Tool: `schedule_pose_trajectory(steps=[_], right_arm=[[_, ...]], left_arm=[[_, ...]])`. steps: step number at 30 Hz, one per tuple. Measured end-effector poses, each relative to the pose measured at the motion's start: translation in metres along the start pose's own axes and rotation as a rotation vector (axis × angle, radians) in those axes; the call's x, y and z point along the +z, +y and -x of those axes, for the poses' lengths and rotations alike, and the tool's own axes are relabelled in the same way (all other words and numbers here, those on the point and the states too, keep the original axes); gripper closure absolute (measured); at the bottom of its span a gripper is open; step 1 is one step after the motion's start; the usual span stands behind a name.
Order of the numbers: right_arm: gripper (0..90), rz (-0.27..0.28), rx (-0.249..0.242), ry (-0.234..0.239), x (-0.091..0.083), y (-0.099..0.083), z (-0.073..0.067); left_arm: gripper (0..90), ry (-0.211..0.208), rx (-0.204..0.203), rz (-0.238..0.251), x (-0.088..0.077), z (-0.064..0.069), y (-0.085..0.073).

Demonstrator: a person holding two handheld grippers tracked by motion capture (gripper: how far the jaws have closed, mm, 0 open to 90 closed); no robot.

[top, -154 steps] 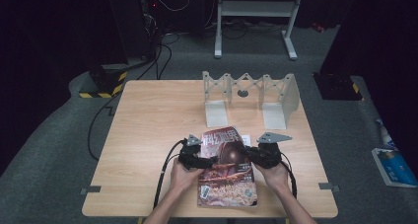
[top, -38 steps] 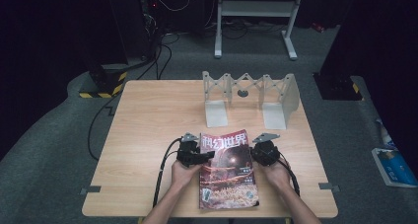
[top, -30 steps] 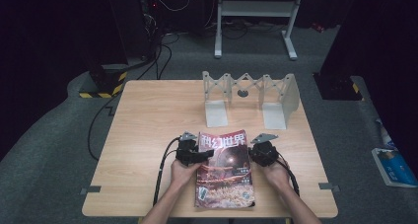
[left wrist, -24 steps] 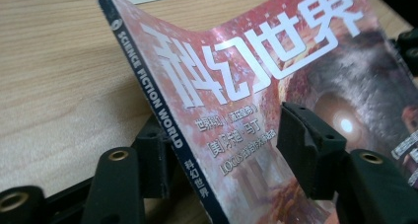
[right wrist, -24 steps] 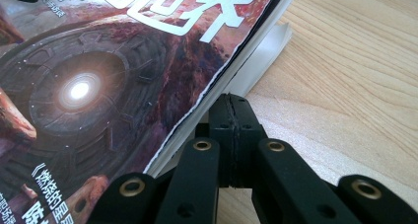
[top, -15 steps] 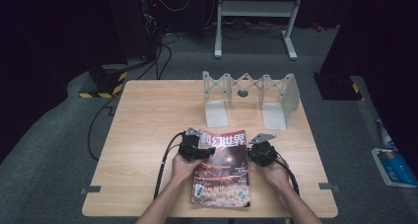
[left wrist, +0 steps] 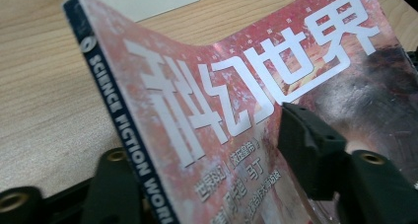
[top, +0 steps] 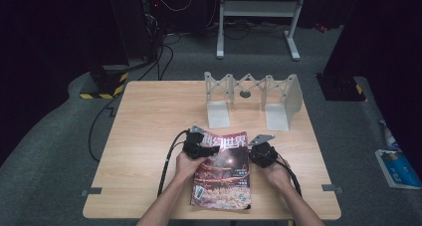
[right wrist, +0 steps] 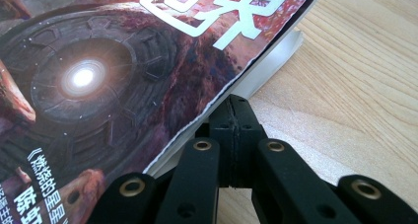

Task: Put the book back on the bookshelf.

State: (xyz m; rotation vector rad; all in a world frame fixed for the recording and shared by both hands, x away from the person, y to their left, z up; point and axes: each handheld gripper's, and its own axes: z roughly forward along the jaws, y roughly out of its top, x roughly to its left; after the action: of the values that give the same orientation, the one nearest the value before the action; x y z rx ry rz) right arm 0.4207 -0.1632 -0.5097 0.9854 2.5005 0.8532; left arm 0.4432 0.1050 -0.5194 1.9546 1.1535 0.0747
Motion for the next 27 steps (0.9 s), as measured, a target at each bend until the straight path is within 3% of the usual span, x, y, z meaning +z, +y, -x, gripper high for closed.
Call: schedule_pose_trajectory(steps=[6,13,19,23,25,27], right_arm=[[89.7,0.009,0.015,-0.002,0.001,0.0,-0.001],[89.6,0.011,0.03,0.008,0.002,0.0,-0.001],[88.8,0.027,0.062,0.02,0.002,-0.001,0.001],[81.4,0.031,0.063,0.002,0.002,-0.002,0.001],[77.3,0.055,0.057,-0.03,0.001,-0.006,-0.002],[72.8,0.091,0.082,-0.043,0.001,-0.012,-0.003]], left_arm=[[54.6,-0.023,-0.006,-0.014,0.0,0.001,0.0],[59.3,-0.016,-0.009,-0.043,-0.002,0.002,0.0],[65.8,-0.02,-0.053,-0.057,-0.005,0.001,0.001],[70.9,-0.027,-0.075,-0.048,-0.009,0.002,0.002],[73.3,-0.034,-0.081,-0.042,-0.011,0.002,0.002],[74.7,-0.039,-0.091,-0.039,-0.012,0.002,0.002]])
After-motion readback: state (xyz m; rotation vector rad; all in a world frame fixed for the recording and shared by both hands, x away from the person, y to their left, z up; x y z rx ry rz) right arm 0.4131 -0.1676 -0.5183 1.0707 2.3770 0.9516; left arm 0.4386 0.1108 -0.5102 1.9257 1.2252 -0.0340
